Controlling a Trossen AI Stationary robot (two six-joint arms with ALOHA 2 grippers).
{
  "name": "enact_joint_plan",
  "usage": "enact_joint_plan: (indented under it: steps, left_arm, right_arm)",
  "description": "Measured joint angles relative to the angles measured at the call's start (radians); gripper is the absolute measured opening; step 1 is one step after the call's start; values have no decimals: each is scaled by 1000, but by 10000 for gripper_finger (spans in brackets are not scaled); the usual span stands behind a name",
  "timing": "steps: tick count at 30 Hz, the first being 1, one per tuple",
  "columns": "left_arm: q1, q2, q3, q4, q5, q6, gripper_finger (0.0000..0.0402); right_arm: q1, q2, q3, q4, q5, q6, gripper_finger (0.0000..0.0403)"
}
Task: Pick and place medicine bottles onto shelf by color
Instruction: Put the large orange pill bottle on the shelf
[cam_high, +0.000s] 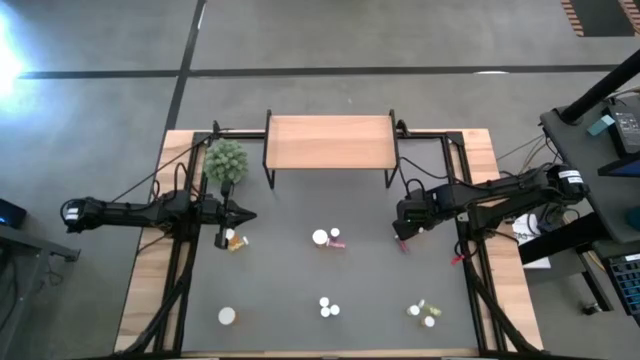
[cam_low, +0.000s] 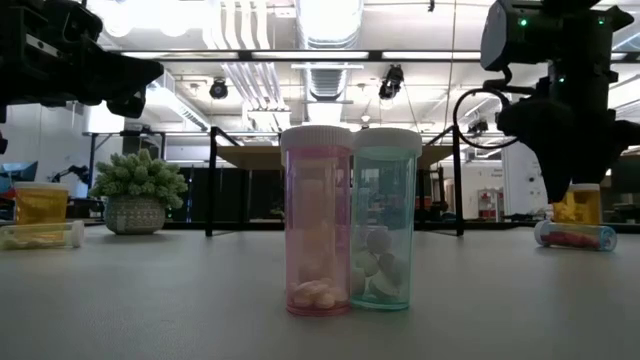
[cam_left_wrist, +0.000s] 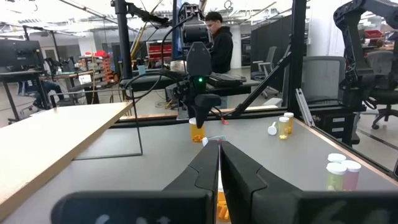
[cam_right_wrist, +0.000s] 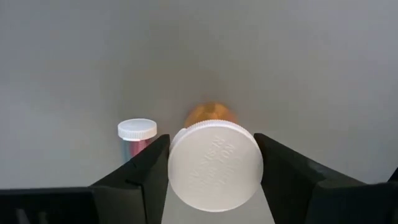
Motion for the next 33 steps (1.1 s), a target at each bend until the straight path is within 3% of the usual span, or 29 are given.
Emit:
enact_joint_plan:
  steps: [18, 26, 33]
  left_arm:
    - [0, 0, 0, 0, 0, 0, 0]
    - [0, 0, 0, 0, 0, 0, 0]
    - [0, 0, 0, 0, 0, 0, 0]
  right_arm:
    - [-16, -1, 140, -24, 37, -61, 204]
    - [-105, 17, 356, -110, 39, -229, 202]
    - [-214, 202, 658, -325, 76, -460, 204]
